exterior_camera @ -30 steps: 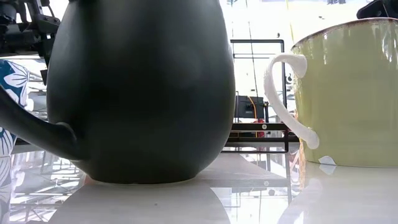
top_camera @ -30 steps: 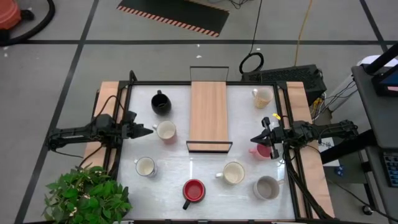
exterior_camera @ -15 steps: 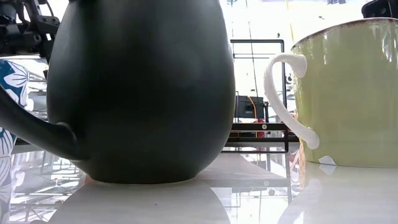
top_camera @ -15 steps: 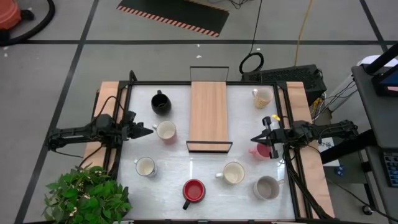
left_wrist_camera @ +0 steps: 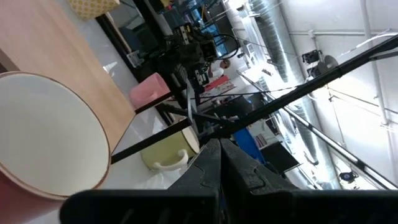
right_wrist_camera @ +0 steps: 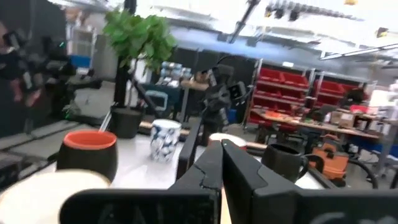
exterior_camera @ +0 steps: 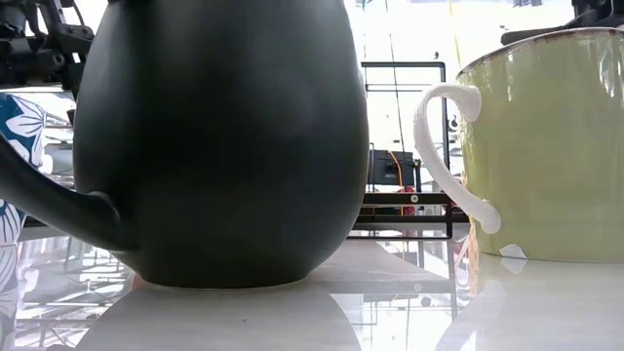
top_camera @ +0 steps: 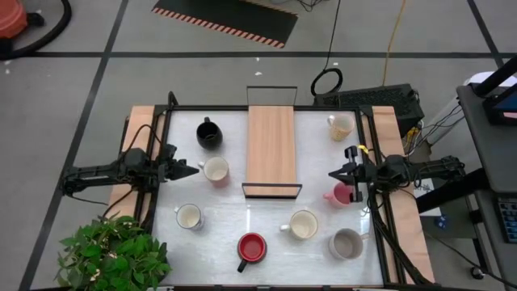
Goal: Place coffee mugs
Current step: Put the yellow pattern mug on the shelf
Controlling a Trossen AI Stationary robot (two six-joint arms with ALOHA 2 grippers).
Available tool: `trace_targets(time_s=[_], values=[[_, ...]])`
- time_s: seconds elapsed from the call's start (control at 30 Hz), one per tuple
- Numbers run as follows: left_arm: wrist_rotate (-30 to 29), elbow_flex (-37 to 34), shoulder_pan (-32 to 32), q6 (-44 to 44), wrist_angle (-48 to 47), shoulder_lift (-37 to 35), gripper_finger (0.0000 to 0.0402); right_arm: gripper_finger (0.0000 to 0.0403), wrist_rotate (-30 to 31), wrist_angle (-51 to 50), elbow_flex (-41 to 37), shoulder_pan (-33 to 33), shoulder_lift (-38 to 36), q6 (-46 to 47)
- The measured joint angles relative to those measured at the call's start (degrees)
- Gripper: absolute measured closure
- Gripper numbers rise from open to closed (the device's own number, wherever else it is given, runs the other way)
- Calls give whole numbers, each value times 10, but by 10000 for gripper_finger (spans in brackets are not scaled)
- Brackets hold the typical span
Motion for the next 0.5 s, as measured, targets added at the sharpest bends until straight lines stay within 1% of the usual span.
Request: trace_targets(time_s=[0.1,0.17,0.2,0.3,0.33,0.4,0.5], values=[[0,0,0,5,0,0,400,403,1,27,0,0,0,-4],[0,0,0,4,0,0,400,403,11,54,0,0,0,32],[0,0,0,2,0,0,400,403,36,69,0,0,0,71],[0,0,0,3,0,0,400,403,143,95,0,0,0,216],[0,0,0,3,0,0,400,403,162,95,2,0,0,248],[0,0,0,1,0,0,400,403,162,88,7,0,3,268],[0,0,0,0,0,0,400,403,148,88,22,0,22,257]])
